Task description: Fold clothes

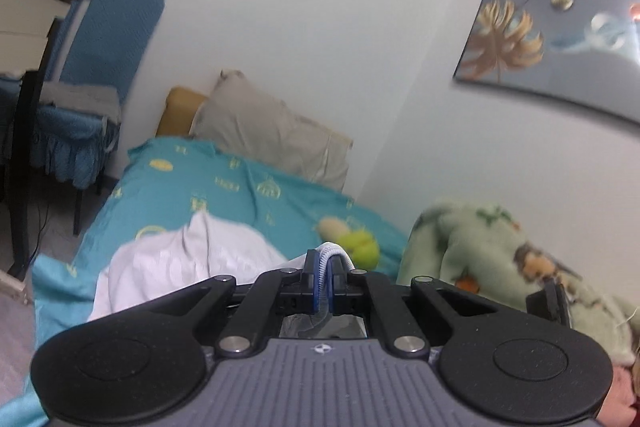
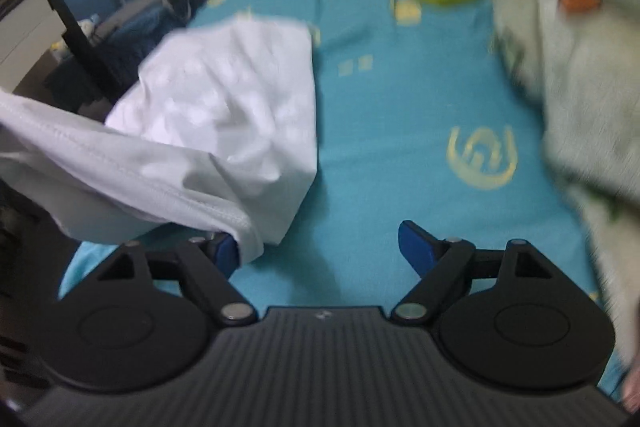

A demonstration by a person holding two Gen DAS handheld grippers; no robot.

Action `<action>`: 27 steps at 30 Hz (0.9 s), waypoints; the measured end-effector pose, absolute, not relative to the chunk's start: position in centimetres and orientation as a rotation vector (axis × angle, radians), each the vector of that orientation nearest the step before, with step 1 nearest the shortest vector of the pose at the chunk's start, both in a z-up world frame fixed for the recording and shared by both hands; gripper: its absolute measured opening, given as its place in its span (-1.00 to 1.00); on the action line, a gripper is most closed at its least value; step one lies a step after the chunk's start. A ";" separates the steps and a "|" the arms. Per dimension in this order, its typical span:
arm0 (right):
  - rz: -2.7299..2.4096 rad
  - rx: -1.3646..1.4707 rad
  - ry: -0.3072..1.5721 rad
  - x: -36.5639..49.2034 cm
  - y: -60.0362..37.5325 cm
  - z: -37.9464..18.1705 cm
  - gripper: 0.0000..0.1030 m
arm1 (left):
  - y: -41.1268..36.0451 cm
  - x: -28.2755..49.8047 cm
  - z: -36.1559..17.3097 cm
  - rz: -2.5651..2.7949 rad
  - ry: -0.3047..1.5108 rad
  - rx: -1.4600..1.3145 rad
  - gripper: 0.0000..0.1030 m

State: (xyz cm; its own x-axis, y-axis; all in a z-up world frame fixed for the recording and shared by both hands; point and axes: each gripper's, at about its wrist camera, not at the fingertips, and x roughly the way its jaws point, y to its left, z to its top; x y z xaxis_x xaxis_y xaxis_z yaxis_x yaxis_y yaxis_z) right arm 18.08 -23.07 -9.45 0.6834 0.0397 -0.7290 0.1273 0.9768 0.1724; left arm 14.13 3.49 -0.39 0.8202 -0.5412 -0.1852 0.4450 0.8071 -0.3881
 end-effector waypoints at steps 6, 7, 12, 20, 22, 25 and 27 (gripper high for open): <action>-0.251 0.100 0.312 13.1 -22.9 -3.3 0.61 | 4.0 10.8 3.2 -0.645 0.123 -0.359 -0.93; -0.276 0.091 0.230 12.2 -22.8 -2.4 0.61 | 4.0 10.1 3.8 -0.667 0.093 -0.358 -0.93; -0.293 0.042 -0.009 9.2 -22.2 -0.2 0.64 | 4.6 7.2 5.6 -0.715 0.002 -0.388 -0.93; -0.152 0.248 0.500 15.4 -25.5 -5.0 0.64 | 3.5 11.7 1.5 -0.600 0.249 -0.371 -0.92; -0.135 0.344 0.652 17.1 -26.8 -7.2 0.64 | 3.2 13.3 0.0 -0.583 0.324 -0.374 -0.92; -0.109 0.430 0.813 18.2 -27.1 -10.1 0.64 | 3.2 15.2 -1.8 -0.562 0.408 -0.378 -0.92; -0.078 0.409 0.856 18.4 -26.0 -10.8 0.64 | 3.1 15.7 -2.6 -0.553 0.435 -0.365 -0.92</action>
State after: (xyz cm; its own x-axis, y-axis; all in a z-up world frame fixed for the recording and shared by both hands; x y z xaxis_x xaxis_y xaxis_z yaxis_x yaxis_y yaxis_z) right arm 18.39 -25.99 -10.75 0.6578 0.0954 -0.7471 0.2293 0.9195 0.3193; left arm 15.73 3.07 -2.61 0.7650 -0.5724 -0.2952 0.4216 0.7916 -0.4422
